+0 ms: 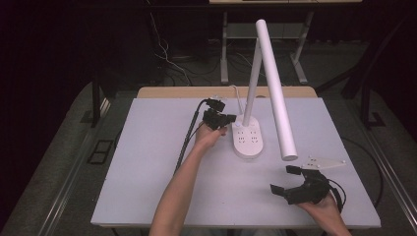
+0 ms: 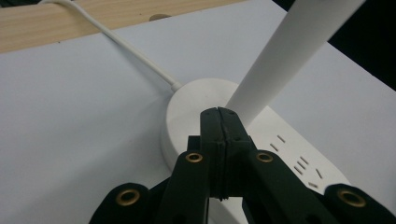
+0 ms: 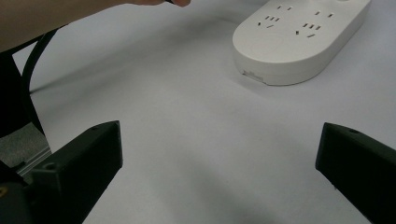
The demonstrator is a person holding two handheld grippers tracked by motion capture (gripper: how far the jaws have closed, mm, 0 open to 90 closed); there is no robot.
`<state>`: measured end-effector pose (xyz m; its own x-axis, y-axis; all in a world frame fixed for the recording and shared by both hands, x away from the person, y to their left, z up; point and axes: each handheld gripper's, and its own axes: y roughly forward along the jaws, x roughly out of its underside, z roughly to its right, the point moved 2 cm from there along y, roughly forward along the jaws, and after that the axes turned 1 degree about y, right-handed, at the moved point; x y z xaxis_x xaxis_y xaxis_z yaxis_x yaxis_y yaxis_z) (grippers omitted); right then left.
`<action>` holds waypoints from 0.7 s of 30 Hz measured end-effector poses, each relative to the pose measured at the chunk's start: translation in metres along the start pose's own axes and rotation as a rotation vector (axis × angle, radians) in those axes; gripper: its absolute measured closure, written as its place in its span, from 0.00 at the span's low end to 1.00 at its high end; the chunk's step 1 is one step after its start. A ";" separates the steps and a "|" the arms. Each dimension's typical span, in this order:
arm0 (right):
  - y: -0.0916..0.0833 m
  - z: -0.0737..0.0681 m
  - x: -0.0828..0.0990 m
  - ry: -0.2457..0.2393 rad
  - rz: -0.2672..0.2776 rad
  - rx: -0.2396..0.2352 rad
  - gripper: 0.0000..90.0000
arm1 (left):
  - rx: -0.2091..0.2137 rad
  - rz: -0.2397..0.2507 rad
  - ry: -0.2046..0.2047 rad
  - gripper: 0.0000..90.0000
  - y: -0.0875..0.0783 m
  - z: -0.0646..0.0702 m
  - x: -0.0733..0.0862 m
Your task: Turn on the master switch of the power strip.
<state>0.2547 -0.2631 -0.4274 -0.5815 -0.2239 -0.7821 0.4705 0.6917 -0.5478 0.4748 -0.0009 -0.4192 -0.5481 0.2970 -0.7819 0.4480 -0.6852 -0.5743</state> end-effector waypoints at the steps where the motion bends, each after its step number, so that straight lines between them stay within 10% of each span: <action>1: 0.000 0.000 0.000 0.000 0.000 0.000 0.00 | 0.000 0.008 -0.011 1.00 -0.002 0.001 0.000; 6: 0.000 0.000 0.000 -0.006 -0.004 0.000 0.00 | -0.003 0.018 -0.012 0.94 -0.017 0.001 0.001; 21: 0.000 0.001 0.000 -0.006 0.001 -0.001 0.00 | 0.118 0.034 0.011 0.27 -0.067 -0.006 0.008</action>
<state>0.2554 -0.2633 -0.4274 -0.5773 -0.2273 -0.7842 0.4702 0.6927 -0.5469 0.4444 0.0512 -0.3889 -0.5258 0.2792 -0.8035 0.3795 -0.7684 -0.5154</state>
